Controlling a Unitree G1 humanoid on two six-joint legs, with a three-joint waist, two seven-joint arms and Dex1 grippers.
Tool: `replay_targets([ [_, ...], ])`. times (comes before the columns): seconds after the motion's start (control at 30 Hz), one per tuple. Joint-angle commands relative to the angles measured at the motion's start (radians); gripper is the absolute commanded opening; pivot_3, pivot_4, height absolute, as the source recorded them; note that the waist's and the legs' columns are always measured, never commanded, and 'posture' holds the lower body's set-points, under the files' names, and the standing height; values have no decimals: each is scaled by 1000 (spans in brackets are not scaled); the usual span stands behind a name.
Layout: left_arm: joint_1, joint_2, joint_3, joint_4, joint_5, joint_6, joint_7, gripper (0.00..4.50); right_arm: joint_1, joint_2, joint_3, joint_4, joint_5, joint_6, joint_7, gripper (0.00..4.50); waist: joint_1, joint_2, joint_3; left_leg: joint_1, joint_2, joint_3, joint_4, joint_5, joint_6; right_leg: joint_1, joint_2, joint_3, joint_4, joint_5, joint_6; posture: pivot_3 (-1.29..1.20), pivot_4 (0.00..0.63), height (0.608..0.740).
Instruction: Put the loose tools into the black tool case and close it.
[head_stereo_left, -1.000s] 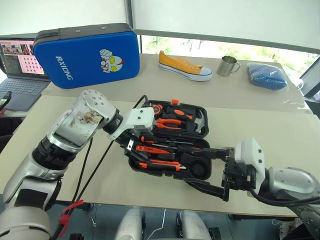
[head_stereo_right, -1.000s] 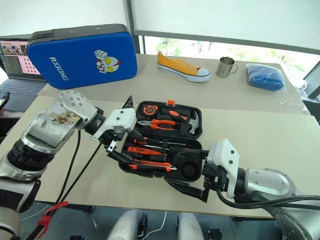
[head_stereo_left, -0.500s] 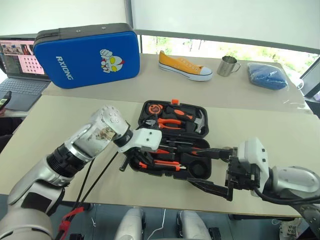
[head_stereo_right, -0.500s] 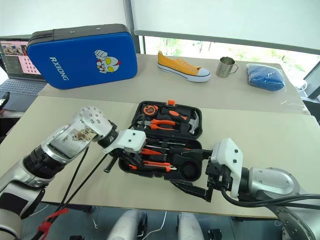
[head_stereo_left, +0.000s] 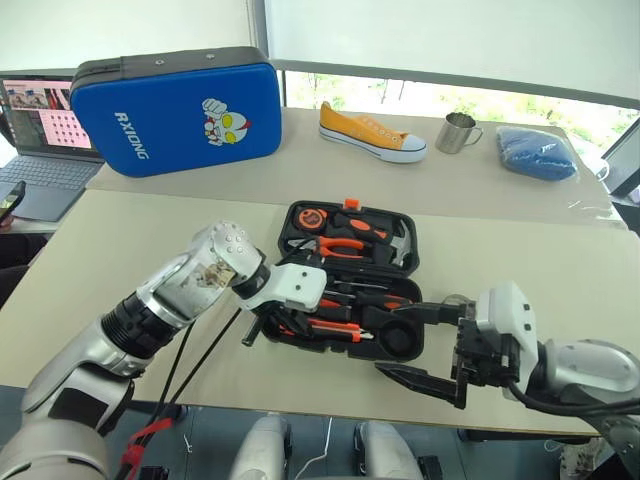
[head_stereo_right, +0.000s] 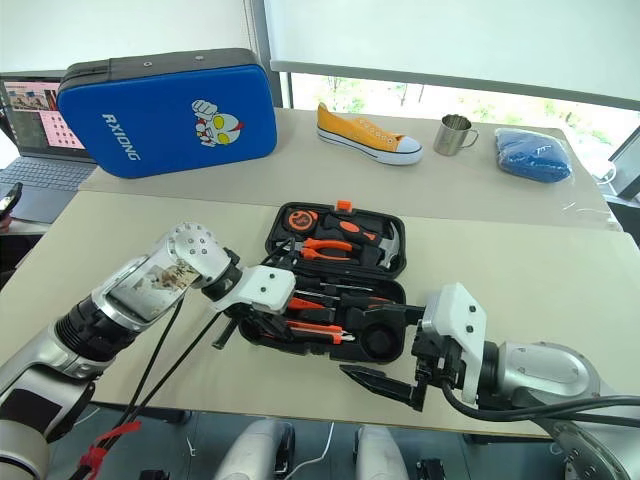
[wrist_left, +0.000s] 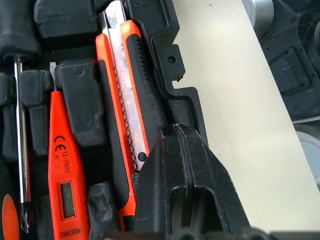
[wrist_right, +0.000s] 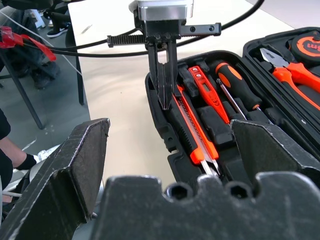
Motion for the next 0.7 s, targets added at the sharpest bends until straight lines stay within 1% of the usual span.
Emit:
replay_targets([
  [0.03,-29,9,51,0,-12,9,-2,13,2,-1,-34,-31,2,-23,-3,4500,0,0,0,0,0,0,0,0,0,0,0,0,0,0,0,0,150,739],
  [0.23,-33,-6,56,-7,-19,19,5,13,-5,-2,-32,-31,4,-19,-7,4500,0,0,0,0,0,0,0,0,0,0,0,0,0,0,0,0,150,739],
  [0.43,-9,-3,18,-7,16,-27,1,13,-2,-5,-37,-33,7,-17,-8,4500,-1,0,0,0,0,0,0,0,0,0,0,0,0,0,0,0,150,739],
  [0.53,-5,-12,-9,26,71,-97,22,13,-3,-4,-37,-35,11,-16,-10,4500,0,0,0,0,0,0,0,0,0,0,0,0,0,0,0,0,150,739],
  [0.7,4,-41,-39,79,140,-152,57,13,-8,-3,-36,-38,19,-13,-15,4500,0,0,0,0,0,0,0,0,0,0,0,0,0,0,0,0,150,739],
])
